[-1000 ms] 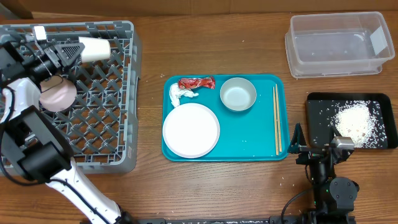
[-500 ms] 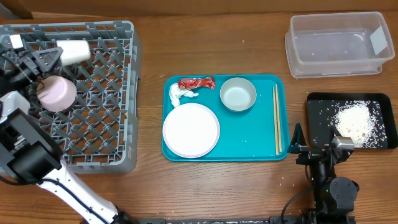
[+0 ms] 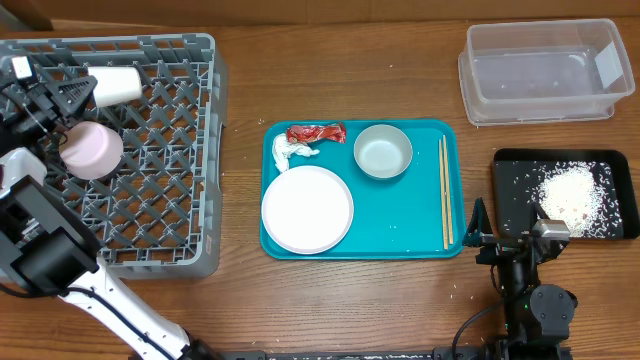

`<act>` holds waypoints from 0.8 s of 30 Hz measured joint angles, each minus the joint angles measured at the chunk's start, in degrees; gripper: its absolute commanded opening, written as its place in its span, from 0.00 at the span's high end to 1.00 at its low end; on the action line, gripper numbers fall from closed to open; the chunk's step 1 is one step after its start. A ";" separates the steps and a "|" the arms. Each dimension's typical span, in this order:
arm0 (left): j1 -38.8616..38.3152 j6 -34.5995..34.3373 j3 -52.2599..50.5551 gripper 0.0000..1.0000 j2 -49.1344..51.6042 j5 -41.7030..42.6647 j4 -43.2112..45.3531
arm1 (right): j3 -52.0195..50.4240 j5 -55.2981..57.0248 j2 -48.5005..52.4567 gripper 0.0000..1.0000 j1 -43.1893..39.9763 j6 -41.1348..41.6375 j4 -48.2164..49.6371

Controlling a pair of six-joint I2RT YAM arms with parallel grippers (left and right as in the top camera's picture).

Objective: Sort waste into correct bins and load items into the dishwasher
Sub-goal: 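Lift the white cup off the saucer and set it in the rack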

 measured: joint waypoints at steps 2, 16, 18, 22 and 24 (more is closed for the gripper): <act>-0.72 0.26 0.00 0.89 0.00 0.00 -0.02 | 0.00 0.00 0.00 0.00 0.00 -0.02 -0.02; -5.81 4.15 0.15 0.52 -0.24 -0.24 0.98 | 0.00 0.00 0.02 0.00 0.00 -0.04 -0.02; -5.53 3.28 0.17 0.11 -0.31 -0.07 3.63 | 0.00 0.00 0.02 0.00 0.00 -0.07 -0.07; -3.87 -5.99 0.04 0.00 0.07 -0.09 21.44 | 0.00 -0.02 0.02 0.00 0.00 0.00 0.02; -2.91 -14.32 0.11 0.00 0.07 0.04 34.67 | 0.00 0.00 0.02 0.00 0.00 -0.04 0.02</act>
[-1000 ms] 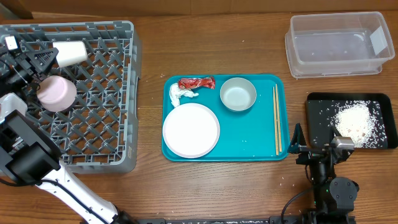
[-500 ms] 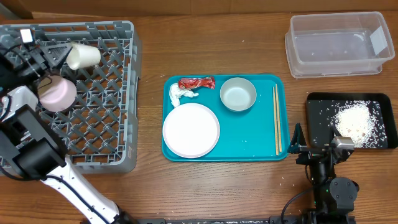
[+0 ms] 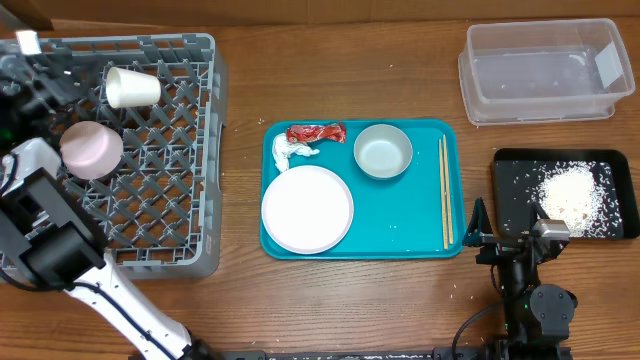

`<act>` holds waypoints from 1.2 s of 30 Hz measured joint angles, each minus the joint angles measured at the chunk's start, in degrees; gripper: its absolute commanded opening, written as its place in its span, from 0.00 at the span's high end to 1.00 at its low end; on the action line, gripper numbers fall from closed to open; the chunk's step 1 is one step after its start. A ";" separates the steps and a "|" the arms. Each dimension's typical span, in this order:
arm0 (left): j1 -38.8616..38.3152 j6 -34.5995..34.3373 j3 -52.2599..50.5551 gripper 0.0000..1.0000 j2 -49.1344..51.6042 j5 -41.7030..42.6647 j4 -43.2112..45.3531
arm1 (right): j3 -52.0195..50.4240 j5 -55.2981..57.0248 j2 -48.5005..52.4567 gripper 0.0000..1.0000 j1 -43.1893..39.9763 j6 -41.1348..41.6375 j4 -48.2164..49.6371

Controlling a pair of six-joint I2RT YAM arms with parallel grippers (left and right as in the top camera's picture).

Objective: Sort waste into correct bins and load items into the dishwasher
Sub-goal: 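Lift the white cup off the saucer and set it in the rack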

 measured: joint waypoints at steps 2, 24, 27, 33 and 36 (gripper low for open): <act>1.97 -8.79 0.04 0.00 -0.04 -0.09 14.34 | 0.00 0.00 -0.02 0.00 0.00 -0.02 -0.02; 6.82 -38.71 0.26 0.00 -0.20 1.70 33.92 | 0.00 0.02 0.00 0.00 0.00 0.00 -0.04; 6.82 -41.46 0.26 0.00 -0.20 1.42 33.92 | 0.00 0.00 0.00 0.00 -0.02 0.02 -0.04; 6.80 -52.04 0.26 0.00 -0.20 0.04 36.24 | 0.00 0.00 0.00 0.00 0.00 0.02 -0.02; 6.80 -54.71 0.26 0.00 -0.55 1.16 36.24 | 0.00 0.00 0.00 0.00 0.00 0.04 -0.07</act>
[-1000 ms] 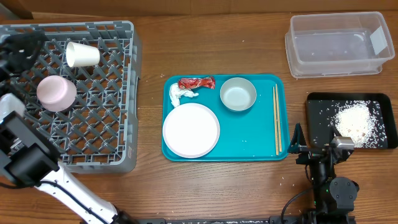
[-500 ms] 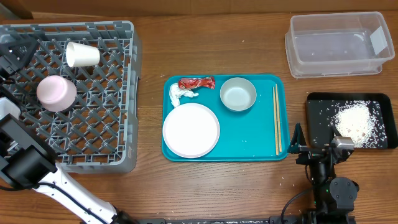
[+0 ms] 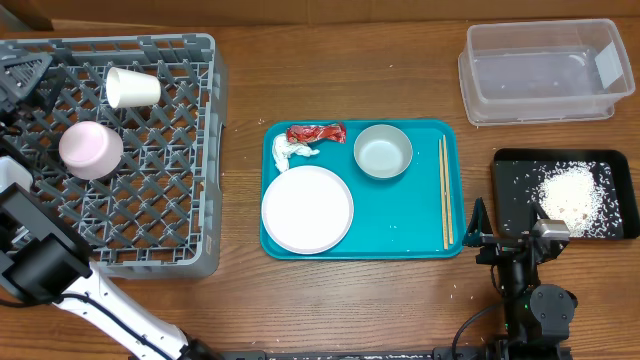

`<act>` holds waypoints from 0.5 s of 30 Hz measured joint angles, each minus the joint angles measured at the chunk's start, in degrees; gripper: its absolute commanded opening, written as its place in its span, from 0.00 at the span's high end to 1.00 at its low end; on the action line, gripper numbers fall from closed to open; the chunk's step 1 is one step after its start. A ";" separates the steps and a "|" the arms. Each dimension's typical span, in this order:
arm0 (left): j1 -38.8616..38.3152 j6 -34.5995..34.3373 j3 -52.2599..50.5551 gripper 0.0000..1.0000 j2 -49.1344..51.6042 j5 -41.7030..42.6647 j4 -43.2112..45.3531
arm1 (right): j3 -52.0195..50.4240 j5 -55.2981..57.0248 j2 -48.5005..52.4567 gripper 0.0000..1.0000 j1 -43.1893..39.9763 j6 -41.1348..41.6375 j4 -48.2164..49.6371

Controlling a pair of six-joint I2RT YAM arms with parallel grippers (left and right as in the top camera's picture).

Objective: Sort waste into correct bins and load items into the dishwasher
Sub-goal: 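Lift the white cup off the saucer and set it in the rack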

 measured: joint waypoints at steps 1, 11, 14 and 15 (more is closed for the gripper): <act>0.00 -0.48 0.00 0.00 -0.39 0.22 0.00 | 0.00 0.00 0.00 0.00 0.00 -0.04 0.02; 0.00 -2.34 -0.11 0.00 -26.14 0.59 -2.32 | 0.00 -0.02 0.00 0.00 0.00 -0.02 0.02; 0.00 -2.36 -0.44 0.00 -37.62 0.57 -4.57 | 0.00 0.00 0.00 0.00 0.00 -0.04 0.07; 0.00 -2.34 -0.61 0.00 -41.68 0.55 -4.55 | 0.00 0.00 -0.02 0.00 0.00 -0.02 0.02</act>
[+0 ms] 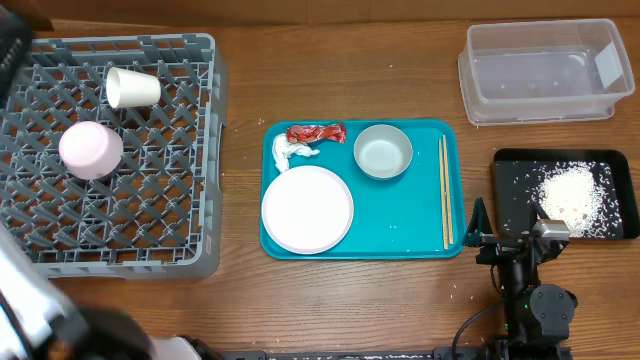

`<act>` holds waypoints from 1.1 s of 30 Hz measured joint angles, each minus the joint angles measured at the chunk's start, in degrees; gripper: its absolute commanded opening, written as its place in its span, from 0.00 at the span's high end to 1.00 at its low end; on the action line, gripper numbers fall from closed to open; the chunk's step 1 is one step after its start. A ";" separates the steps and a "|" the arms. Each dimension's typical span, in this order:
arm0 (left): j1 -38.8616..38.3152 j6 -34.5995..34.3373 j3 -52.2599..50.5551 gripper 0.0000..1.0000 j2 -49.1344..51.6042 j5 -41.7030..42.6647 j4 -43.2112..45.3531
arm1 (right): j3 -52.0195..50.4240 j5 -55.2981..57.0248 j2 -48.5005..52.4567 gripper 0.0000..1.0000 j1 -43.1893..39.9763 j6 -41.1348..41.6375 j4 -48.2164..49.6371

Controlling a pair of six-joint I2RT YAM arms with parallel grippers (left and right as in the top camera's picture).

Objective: Sort waste into correct bins and load items into the dishwasher

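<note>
A grey dish rack (150, 200) fills the left of the overhead view. In its back row a white paper cup (132, 88) lies on its side, and a pink cup (90, 150) stands upside down near it. The teal tray (400, 215) carries a white plate (307, 208), a grey-green bowl (383, 151), chopsticks (444, 190), a red wrapper (316, 132) and a crumpled tissue (292, 151). My left gripper (10, 45) is a dark blur at the rack's far left corner, holding nothing visible. The right gripper (478, 228) rests beside the tray's right edge, fingers together.
A clear plastic bin (545, 70) stands at the back right. In front of it is a black tray (515, 180) with a heap of rice (568, 195). A blurred white part of the left arm crosses the bottom left corner.
My left gripper has gone from the rack's left edge to the far top left corner, now blurred. The arm link no longer lies over the rack. Both cups stay put.
First my left gripper held the white paper cup over the rack's back left. Then the cup lay on its side in the back row, let go, with the gripper left of it. After that the gripper stood at the rack's edge, and now sits in the corner.
</note>
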 measured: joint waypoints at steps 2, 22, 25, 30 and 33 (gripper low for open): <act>0.00 0.28 -1.01 0.00 -6.78 0.02 0.33 | 0.00 0.02 0.00 0.00 0.00 -0.02 0.00; -0.22 3.43 -3.93 0.32 -2.14 -7.72 -55.63 | 0.00 0.00 0.00 0.00 0.00 0.00 0.00; -0.22 7.37 -3.91 0.17 -2.64 -9.40 -55.84 | 0.00 0.00 0.00 0.00 0.00 -0.02 0.00; -0.15 21.07 -3.67 0.05 -3.02 -11.47 -72.00 | 0.00 0.00 0.02 0.00 0.00 -0.02 -0.02; 0.07 29.90 -3.23 0.06 -3.17 -16.09 -90.18 | 0.00 0.02 0.02 0.00 0.00 0.00 0.02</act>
